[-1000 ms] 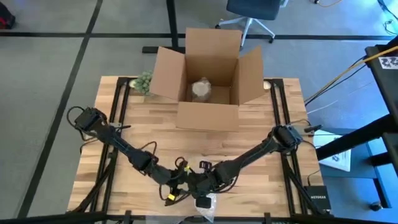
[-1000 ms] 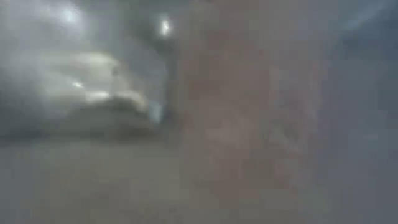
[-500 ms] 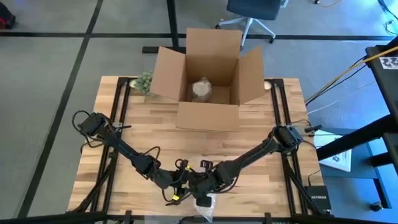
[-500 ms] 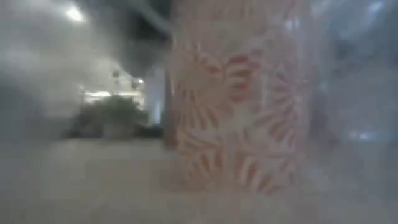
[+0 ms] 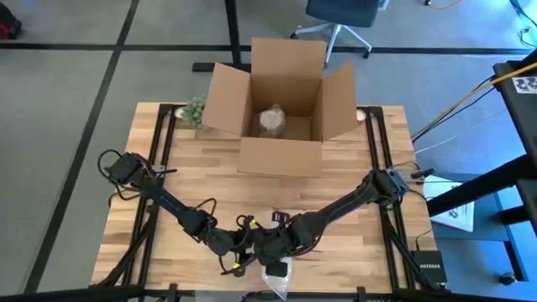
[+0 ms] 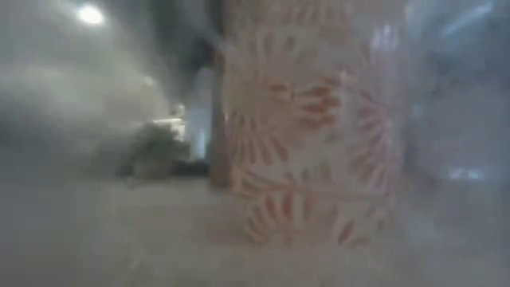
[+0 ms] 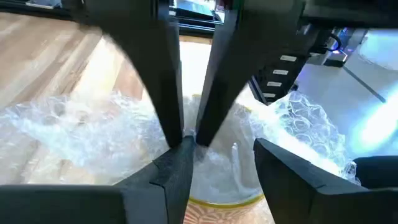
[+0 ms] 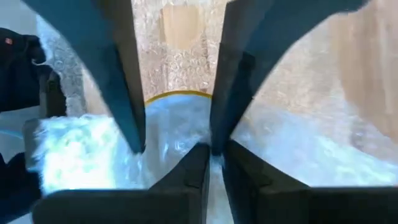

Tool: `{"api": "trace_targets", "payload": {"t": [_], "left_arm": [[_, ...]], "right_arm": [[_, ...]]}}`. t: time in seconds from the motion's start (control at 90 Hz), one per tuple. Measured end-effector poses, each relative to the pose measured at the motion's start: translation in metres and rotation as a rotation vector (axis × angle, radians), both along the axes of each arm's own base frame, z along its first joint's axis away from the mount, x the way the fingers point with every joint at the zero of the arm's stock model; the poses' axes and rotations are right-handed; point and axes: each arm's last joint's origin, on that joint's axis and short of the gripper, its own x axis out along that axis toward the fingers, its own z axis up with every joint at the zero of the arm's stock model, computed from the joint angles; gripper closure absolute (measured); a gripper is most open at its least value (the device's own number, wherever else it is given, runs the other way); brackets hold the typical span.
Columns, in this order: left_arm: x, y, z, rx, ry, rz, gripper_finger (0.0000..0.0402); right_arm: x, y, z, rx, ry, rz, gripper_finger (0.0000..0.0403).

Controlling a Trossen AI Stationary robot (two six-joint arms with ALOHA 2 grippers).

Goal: Wrap mug
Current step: Wrap the orange mug with bubble wrap

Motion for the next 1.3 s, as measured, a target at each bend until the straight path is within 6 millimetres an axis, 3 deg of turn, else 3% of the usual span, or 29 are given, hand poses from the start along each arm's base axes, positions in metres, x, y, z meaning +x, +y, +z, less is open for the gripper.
{"api": "trace_targets", "payload": {"t": [0.167,0.344,0.478,0.656,0.744,0.922,1.067,1.3], "left_arm": [[0.000,0.001,0.000,0.002,0.001,0.007,0.0247],[-0.002,0.001,0.003,-0.007,0.006,-0.001,0.0247],[-0.006,0.002,-0.005,0.026,0.059,-0.016,0.0247],[-0.004,0.001,0.003,-0.005,0.019,-0.007,0.0247],[-0.004,0.001,0.003,0.000,0.020,-0.008,0.0247],[-0.004,0.001,0.003,-0.004,0.016,-0.008,0.0247],[-0.003,0.001,0.003,-0.004,0.015,-0.011,0.0247],[-0.002,0.001,0.004,-0.007,0.012,-0.009,0.0247]], "right_arm": [[-0.012,0.003,0.034,-0.012,-0.003,0.015,0.0380],[-0.032,0.022,0.046,-0.134,-0.032,-0.003,0.0380],[-0.037,0.020,0.026,-0.263,-0.004,-0.102,0.0380],[-0.041,0.015,-0.001,-0.357,0.028,-0.191,0.0380],[-0.045,0.020,-0.008,-0.324,0.076,-0.192,0.0380],[-0.061,0.047,-0.008,-0.209,0.110,-0.129,0.0380],[-0.072,0.062,-0.031,-0.174,0.131,-0.139,0.0380],[-0.067,0.062,-0.059,-0.146,0.046,-0.157,0.0380]]}}
